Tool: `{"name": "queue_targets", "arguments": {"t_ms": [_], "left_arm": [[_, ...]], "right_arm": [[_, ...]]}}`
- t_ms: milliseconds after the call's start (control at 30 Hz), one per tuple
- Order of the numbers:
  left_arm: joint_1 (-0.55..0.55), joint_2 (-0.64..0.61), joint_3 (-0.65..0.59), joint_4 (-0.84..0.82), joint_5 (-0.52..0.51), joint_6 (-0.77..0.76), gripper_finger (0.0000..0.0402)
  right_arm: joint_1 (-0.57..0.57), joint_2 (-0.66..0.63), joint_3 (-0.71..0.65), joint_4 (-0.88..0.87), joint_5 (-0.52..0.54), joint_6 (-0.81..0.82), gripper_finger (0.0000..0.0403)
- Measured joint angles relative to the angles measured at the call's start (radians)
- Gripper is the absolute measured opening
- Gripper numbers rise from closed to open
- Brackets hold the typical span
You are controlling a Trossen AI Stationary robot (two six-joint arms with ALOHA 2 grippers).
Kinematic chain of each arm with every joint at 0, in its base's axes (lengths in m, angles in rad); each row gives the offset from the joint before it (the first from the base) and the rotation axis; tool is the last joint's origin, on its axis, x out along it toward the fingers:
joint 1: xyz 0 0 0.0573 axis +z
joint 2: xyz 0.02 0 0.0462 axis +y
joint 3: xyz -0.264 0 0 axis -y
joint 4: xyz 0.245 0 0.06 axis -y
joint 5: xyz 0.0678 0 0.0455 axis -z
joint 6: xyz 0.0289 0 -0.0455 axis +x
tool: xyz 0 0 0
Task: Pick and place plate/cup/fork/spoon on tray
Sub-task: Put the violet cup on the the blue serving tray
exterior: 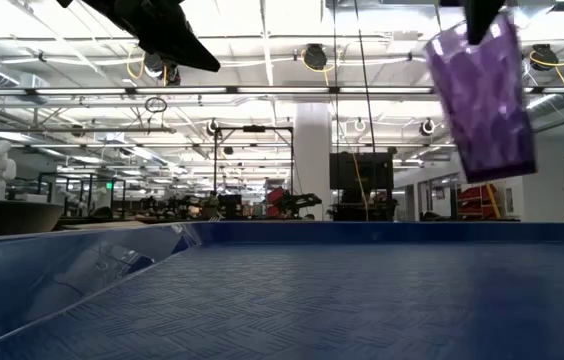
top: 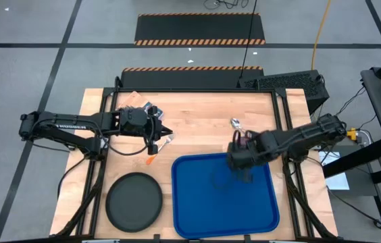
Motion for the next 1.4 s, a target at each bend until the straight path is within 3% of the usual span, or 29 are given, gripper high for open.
{"name": "queue_targets", "arguments": {"t_ms": [200,367,633,933,1400], "left_arm": [[-0.049,0.0,0.0,-0.001,0.0,-0.082,0.0031],[-0.127,0.0,0.0,-0.004,-0.009,-0.15,0.0031],[-0.265,0.018,0.0,0.012,-0.146,-0.205,0.0031],[-0.338,0.038,-0.001,0.078,-0.183,-0.21,0.0031],[-0.342,0.044,0.0,0.106,-0.184,-0.185,0.0031]], "right_arm": [[0.111,0.0,0.0,-0.056,0.003,0.19,0.0002],[0.18,0.0,-0.003,-0.059,0.035,0.249,0.0002],[0.256,0.0,-0.011,-0.059,0.124,0.308,0.0002],[0.288,0.0,-0.13,-0.06,0.128,0.342,0.0002],[0.288,0.0,-0.235,0.039,0.126,0.342,0.0002]]}}
